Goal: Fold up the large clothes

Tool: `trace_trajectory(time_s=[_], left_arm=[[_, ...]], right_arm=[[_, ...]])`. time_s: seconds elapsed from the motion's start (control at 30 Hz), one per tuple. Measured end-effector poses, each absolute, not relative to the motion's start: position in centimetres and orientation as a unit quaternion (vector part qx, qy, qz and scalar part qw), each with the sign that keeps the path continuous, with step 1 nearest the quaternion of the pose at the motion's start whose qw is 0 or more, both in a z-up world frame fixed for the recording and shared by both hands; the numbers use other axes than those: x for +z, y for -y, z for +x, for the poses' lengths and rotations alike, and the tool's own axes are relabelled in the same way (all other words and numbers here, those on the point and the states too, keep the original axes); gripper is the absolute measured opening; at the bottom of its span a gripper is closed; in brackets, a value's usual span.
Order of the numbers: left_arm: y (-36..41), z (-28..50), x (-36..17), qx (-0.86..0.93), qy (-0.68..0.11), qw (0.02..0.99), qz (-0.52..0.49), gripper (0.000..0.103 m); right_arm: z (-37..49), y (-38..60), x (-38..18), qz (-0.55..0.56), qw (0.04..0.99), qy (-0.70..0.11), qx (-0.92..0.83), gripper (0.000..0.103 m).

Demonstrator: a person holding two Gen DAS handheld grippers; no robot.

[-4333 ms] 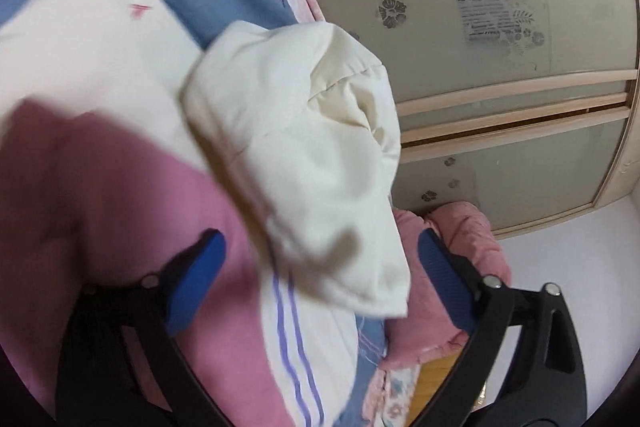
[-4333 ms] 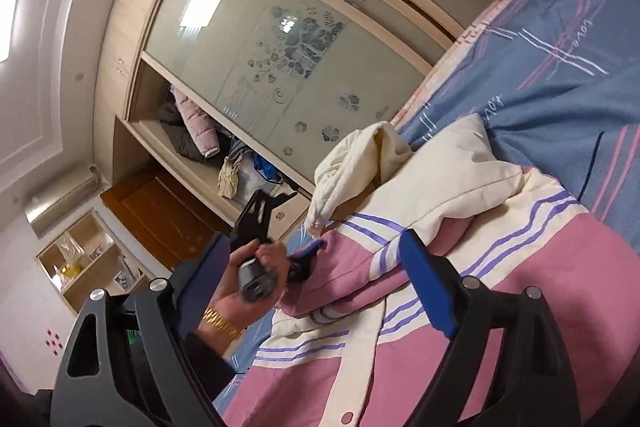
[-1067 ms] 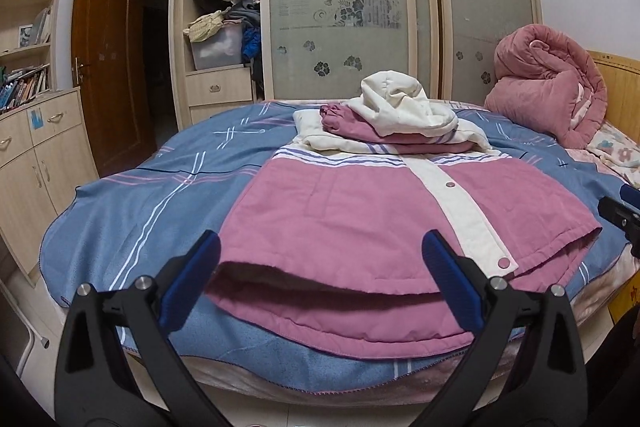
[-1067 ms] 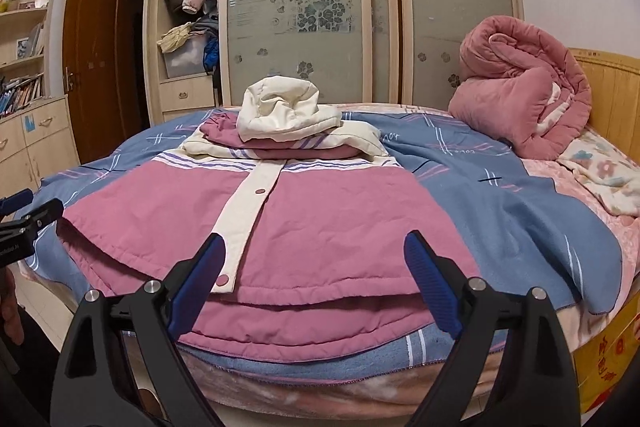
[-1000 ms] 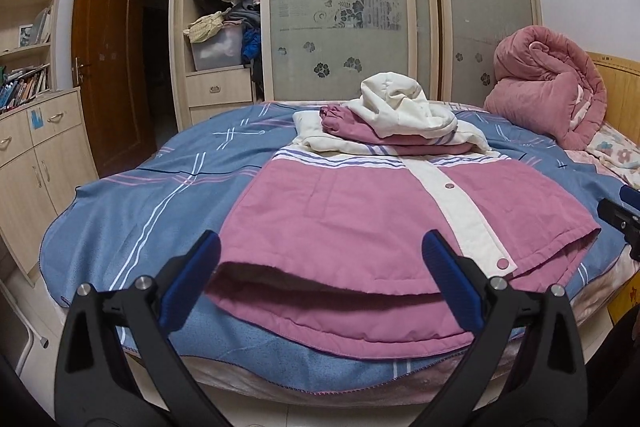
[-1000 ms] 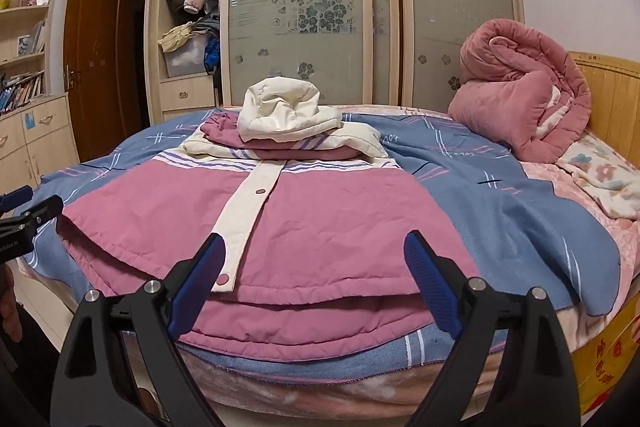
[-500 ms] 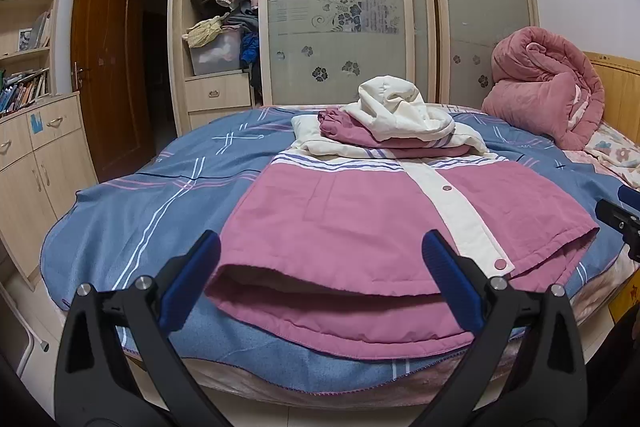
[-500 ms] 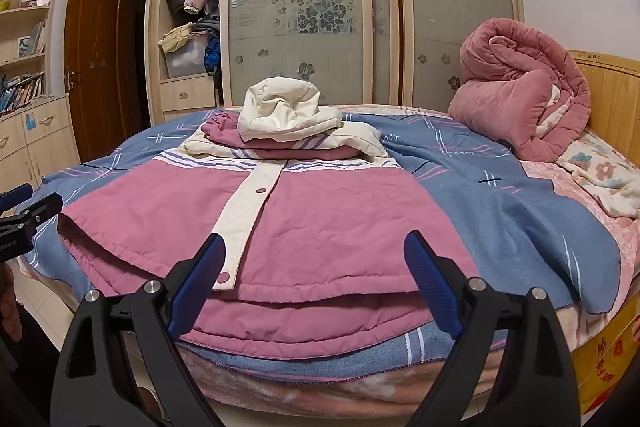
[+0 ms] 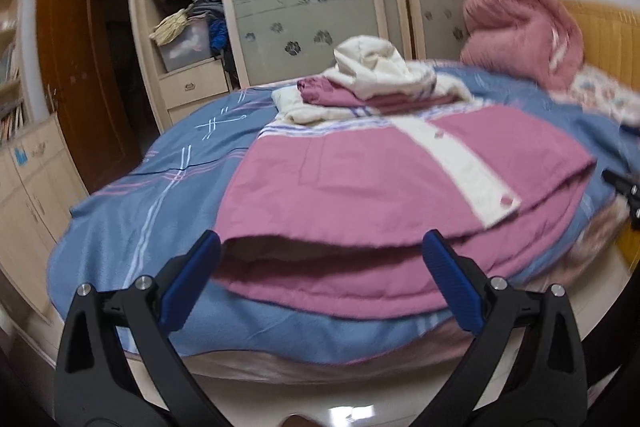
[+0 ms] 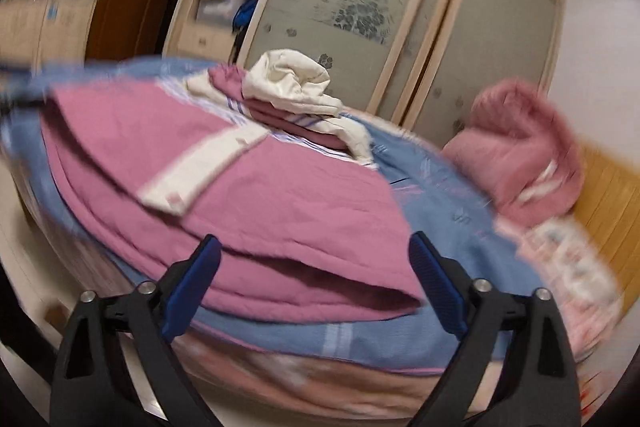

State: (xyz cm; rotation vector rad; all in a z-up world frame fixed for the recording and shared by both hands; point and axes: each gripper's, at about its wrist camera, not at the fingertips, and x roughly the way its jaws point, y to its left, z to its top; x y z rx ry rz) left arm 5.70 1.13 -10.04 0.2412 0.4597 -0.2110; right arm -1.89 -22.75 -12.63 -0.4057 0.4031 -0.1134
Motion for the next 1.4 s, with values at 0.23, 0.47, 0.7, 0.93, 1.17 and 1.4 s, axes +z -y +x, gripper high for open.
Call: trace_trajectory(time_s=[0.23, 0.47, 0.7, 0.93, 1.17, 1.4], left_arm=[[-0.9, 4.9, -13.2, -0.071, -0.2, 0.935, 0.284, 0.101], [0.5, 4.8, -17.7, -0.058, -0.141, 0.877, 0.455, 0.101], [1.6, 5.6, -19.3, -0.066, -0.115, 0.86, 0.493, 0.101], [2.9, 4.9, -20.7, -0.078, -0.095, 0.832, 0.541, 0.101], [3.0, 4.9, -21.6, -0.086, -0.09, 0.818, 0.561, 0.101], [4.2, 6.1, -21.5, -0.082, -0.072, 0.814, 0.57, 0.101]], right_arm=[[-2.3, 20.7, -20.0, -0.445, 0.871, -0.19, -0.087, 0.097], [-0.9, 21.7, -23.0, -0.487, 0.846, -0.182, -0.115, 0.097], [0.7, 21.3, -24.9, -0.513, 0.835, -0.164, -0.112, 0.097], [1.1, 21.1, -24.7, -0.519, 0.833, -0.151, -0.115, 0.097], [2.0, 19.6, -24.4, -0.525, 0.831, -0.143, -0.118, 0.097], [2.9, 18.6, -23.9, -0.524, 0.832, -0.138, -0.121, 0.097]])
